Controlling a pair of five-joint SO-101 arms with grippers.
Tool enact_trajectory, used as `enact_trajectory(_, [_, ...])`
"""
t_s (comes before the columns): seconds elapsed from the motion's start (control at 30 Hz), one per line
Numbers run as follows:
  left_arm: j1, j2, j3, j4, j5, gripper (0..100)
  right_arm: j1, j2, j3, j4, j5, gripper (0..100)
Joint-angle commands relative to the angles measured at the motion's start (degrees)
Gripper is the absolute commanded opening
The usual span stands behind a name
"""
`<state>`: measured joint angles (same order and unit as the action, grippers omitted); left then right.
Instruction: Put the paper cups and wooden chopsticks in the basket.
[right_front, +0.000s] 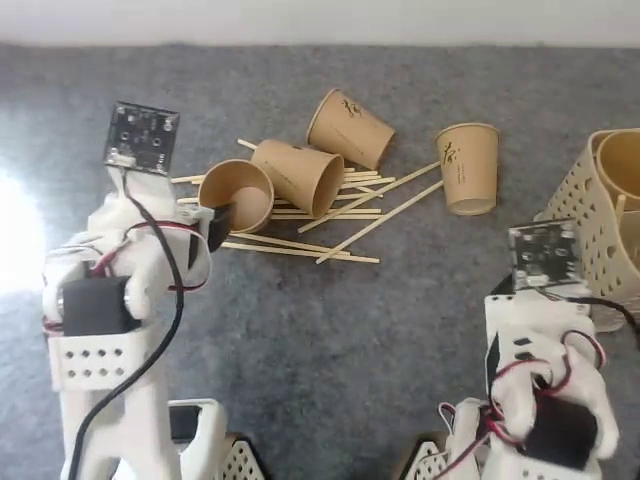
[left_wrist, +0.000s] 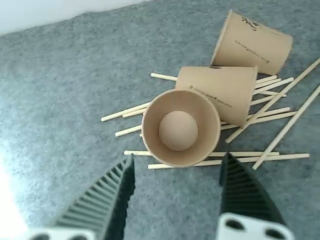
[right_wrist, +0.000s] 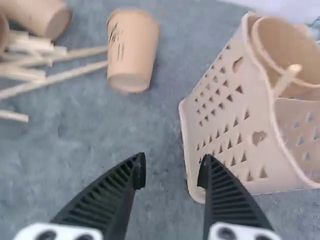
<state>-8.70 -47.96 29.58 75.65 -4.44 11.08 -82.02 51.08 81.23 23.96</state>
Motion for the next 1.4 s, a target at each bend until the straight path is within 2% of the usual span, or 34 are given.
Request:
enact_trajectory(0.0, [0.62,4.84,-3.74,-4.84,0.79,26,0.04,-0.31,7.38,-3.38,4.66,17.6])
enact_trajectory(0.13, [-0.26,19.60,-10.51,-5.36,2.73,26,-0.04,-0.31,15.30,-9.54,3.43,17.6])
enact_trajectory(0.3, [-3.43,38.59,-23.25,-5.36,4.31,26,-0.40,-0.31,21.54,-14.90,-3.78,17.6])
enact_trajectory(0.5, [-3.34,50.64,-28.79,-5.71,4.04,26,-0.40,-0.31,27.08,-19.12,-5.27,17.6])
enact_trajectory(0.7, [-3.52,54.86,-28.88,-5.98,3.87,24,-0.40,-0.31,28.04,-20.53,-5.45,17.6])
enact_trajectory(0.87, [-3.08,56.53,-28.70,-7.03,-4.31,8,-0.40,-0.31,27.96,-20.53,-5.45,17.5])
enact_trajectory(0.97, [-2.46,56.26,-28.70,-6.95,-5.45,1,-0.31,-0.31,28.22,-20.53,-5.63,17.5])
enact_trajectory(1.17, [-1.58,56.18,-29.14,-2.46,-5.89,1,-0.04,-0.31,28.40,-20.35,-5.80,17.5])
enact_trajectory(1.23, [-0.79,55.91,-30.73,-0.09,-8.00,1,-0.13,-0.31,29.27,-20.79,-5.80,17.5])
enact_trajectory(1.37, [4.48,52.04,-37.67,8.18,-9.85,1,-0.04,-0.31,32.26,-24.40,-5.80,17.4])
